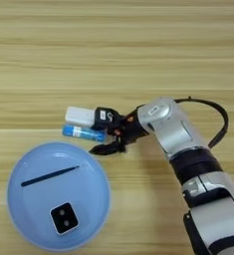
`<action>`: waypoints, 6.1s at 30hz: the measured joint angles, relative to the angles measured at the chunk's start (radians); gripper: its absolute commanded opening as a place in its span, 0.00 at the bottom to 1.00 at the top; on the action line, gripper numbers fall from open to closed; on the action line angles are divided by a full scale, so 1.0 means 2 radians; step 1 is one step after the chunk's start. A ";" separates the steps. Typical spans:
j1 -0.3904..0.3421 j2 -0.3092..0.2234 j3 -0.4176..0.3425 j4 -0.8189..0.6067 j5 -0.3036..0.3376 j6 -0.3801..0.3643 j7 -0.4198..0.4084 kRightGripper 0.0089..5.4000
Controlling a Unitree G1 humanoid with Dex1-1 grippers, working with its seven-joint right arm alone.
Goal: Move the objects on the table
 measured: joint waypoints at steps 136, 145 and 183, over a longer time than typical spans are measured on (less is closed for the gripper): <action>0.049 0.018 0.123 -0.138 0.023 0.004 0.039 0.21; 0.048 0.018 0.123 -0.136 0.023 0.004 0.039 0.06; -0.033 0.000 -0.005 -0.091 0.052 0.055 0.009 0.05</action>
